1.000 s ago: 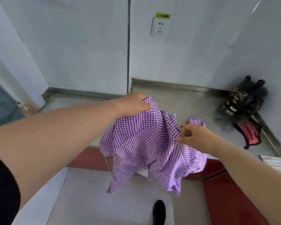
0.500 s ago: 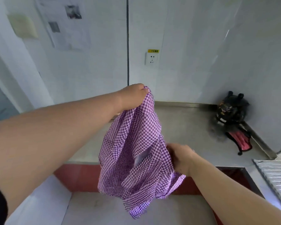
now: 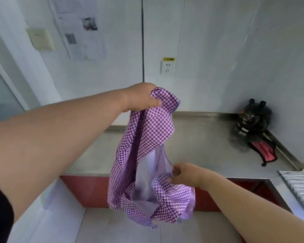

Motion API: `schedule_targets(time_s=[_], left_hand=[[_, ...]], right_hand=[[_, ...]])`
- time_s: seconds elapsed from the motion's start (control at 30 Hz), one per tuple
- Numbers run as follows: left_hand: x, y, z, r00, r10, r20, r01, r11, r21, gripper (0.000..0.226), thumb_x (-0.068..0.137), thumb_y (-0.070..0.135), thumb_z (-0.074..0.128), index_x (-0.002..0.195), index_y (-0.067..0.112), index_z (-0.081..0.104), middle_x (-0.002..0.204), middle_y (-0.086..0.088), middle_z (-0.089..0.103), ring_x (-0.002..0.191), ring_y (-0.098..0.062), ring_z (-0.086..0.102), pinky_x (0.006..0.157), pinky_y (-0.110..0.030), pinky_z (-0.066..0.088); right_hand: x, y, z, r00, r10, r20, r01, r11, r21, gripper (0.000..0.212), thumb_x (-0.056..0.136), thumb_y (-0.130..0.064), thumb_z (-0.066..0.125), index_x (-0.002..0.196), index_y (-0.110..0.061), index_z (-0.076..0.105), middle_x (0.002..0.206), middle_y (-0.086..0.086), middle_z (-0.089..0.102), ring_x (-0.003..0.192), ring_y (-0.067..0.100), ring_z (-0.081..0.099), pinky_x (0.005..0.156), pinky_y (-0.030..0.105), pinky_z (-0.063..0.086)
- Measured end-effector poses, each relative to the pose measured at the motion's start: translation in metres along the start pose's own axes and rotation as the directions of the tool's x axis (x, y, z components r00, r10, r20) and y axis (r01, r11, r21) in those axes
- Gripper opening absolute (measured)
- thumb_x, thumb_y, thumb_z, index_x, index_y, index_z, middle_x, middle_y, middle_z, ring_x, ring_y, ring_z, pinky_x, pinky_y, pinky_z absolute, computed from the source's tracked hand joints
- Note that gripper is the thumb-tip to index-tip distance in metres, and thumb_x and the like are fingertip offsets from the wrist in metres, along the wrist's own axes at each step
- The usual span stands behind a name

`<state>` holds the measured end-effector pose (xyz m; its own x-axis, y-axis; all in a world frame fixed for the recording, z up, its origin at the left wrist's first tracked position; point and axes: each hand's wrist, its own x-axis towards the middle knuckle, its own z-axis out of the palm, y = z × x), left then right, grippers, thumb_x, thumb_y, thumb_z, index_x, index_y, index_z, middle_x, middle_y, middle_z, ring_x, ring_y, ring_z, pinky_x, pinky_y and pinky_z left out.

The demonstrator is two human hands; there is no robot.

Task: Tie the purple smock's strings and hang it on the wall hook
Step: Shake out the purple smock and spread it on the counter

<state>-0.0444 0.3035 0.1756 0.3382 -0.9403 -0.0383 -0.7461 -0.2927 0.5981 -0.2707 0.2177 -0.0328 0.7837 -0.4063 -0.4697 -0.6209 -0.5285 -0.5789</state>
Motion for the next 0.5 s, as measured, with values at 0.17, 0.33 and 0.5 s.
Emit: schedule_targets(time_s=[0.17,0.33,0.5], left_hand=[[-0.008,-0.002,-0.01,0.998,-0.009,-0.059,0.011,0.999,0.048,0.037,0.101,0.048,0.059,0.117,0.017,0.069,0.112,0.0,0.07,0.102,-0.018,0.067,0.093,-0.037,0.055],[-0.01,-0.004,-0.015,0.993,-0.048,-0.103,0.043,0.998,-0.052,0.038,0.102,0.053,0.055,0.097,0.019,0.069,0.105,-0.003,0.073,0.098,-0.02,0.069,0.087,-0.036,0.056],[-0.01,0.004,-0.019,0.974,-0.042,-0.223,0.013,0.991,-0.131,0.044,0.106,0.052,0.046,0.083,0.018,0.062,0.093,-0.004,0.071,0.089,-0.02,0.067,0.087,-0.037,0.053]], right_hand=[[-0.004,0.013,0.018,0.999,0.037,-0.037,-0.032,0.991,0.132,0.048,0.084,-0.041,0.083,0.125,-0.028,0.061,0.128,-0.008,0.065,0.112,0.011,0.062,0.108,0.037,0.05],[-0.006,-0.006,0.041,0.999,0.034,-0.034,-0.032,0.998,0.049,0.138,0.048,-0.078,0.088,0.158,-0.028,0.02,0.165,-0.001,0.027,0.147,0.026,0.04,0.12,0.046,0.038],[0.008,-0.036,0.066,0.998,-0.042,-0.052,0.038,0.996,-0.084,0.118,0.062,-0.077,0.081,0.156,-0.025,0.031,0.155,-0.001,0.043,0.139,0.027,0.05,0.114,0.047,0.046]])
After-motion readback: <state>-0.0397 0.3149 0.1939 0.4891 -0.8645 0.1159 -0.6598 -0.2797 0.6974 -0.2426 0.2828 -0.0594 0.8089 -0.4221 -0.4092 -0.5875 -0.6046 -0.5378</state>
